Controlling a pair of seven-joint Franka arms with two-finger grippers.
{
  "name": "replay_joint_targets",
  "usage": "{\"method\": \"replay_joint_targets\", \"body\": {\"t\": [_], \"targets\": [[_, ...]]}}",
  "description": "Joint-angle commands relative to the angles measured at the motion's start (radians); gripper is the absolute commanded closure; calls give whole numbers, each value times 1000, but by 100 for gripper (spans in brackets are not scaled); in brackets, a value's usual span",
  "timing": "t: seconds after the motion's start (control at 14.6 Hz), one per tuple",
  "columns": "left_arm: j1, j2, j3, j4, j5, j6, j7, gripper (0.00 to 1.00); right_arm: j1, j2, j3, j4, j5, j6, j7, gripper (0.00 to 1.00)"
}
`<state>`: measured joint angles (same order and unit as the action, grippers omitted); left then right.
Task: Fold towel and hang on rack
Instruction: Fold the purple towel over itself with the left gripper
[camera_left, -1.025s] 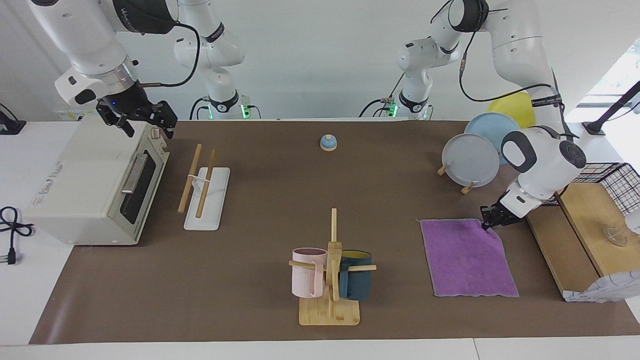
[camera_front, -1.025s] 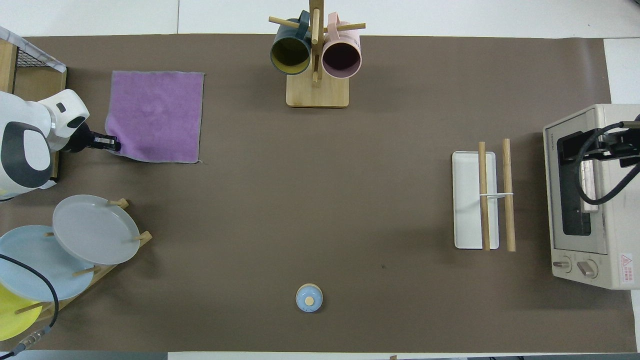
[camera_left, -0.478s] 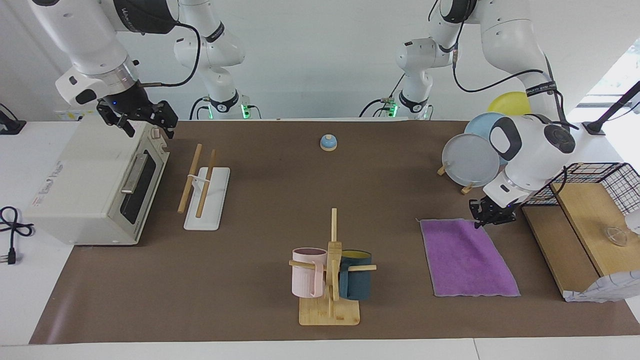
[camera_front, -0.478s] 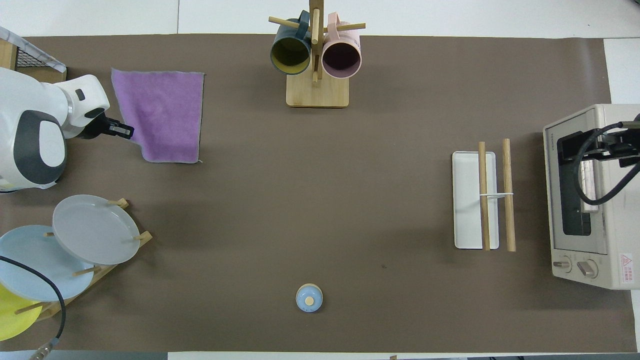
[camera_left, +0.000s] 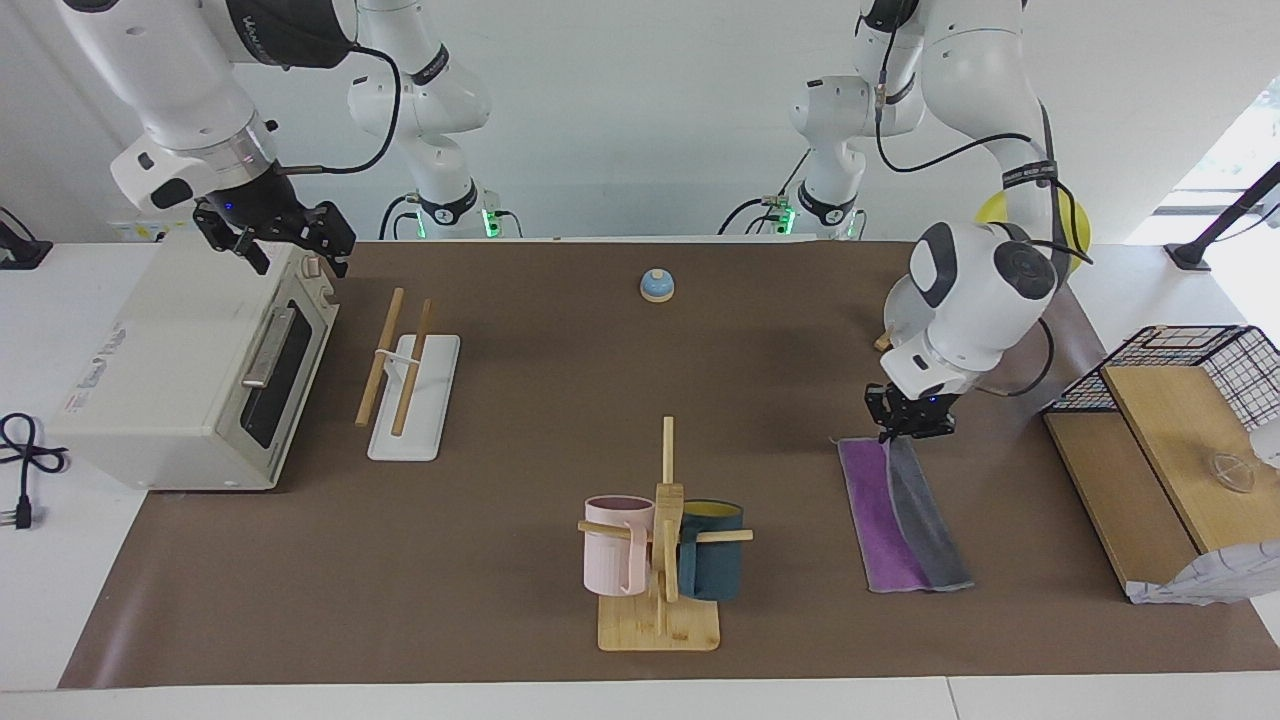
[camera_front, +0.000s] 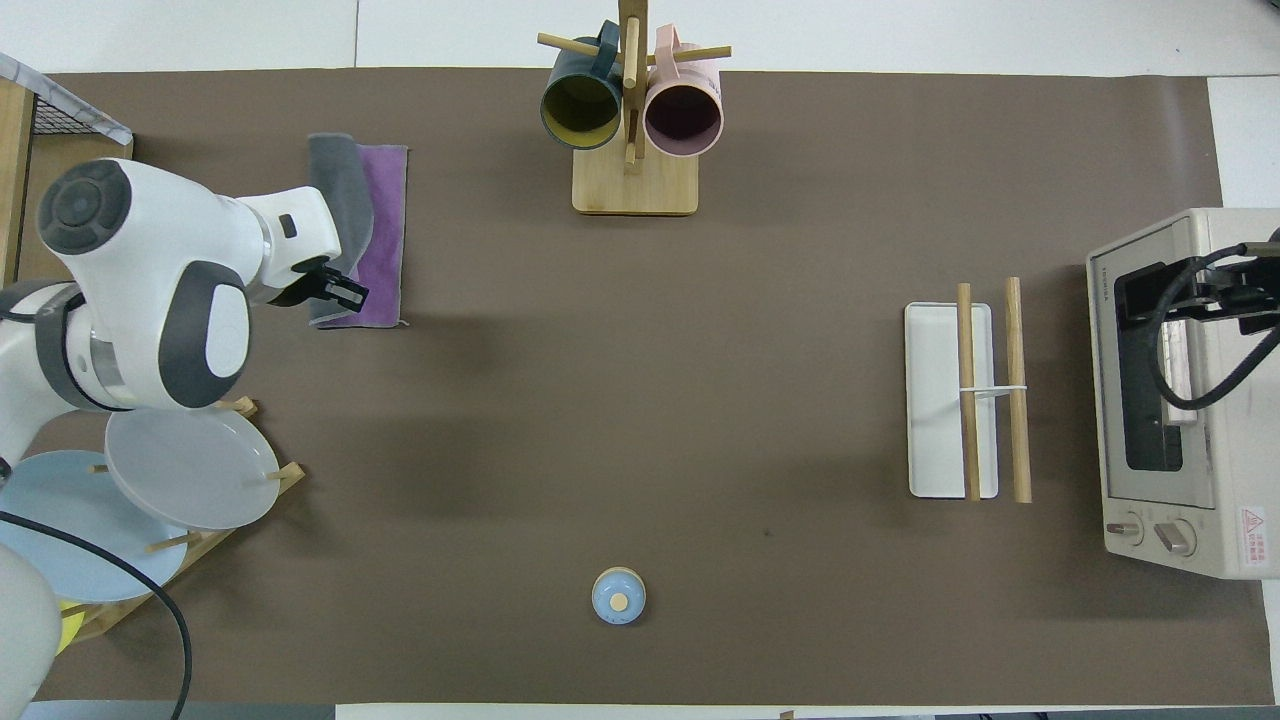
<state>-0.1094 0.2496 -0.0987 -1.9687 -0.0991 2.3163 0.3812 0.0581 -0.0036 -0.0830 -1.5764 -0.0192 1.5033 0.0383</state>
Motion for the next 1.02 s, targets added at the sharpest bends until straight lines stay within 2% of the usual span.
{"method": "replay_joint_targets", "body": {"t": [0.0,0.27,0.34,0.41,0.48,0.96], "targets": [[-36,-67,16,-157,13,144,-19,100,-18,-16,9,-20,13,9,-18,0],[-36,-73,17,-177,13,150,-15,100,-18,-16,9,-20,13,9,-18,0],[-35,-73,17,-177,13,149,-18,94,-18,-16,9,-20,13,9,-18,0],[-30,-73,17,-176,13,143,-21,11,-18,-16,9,-20,13,9,-18,0],[-23,-73,17,-167,13,124,-24,0,-18,-16,9,-20,13,9,-18,0],[54,-59,22,-6,16,-109,-7,0,-18,-16,9,-20,13,9,-18,0]]}}
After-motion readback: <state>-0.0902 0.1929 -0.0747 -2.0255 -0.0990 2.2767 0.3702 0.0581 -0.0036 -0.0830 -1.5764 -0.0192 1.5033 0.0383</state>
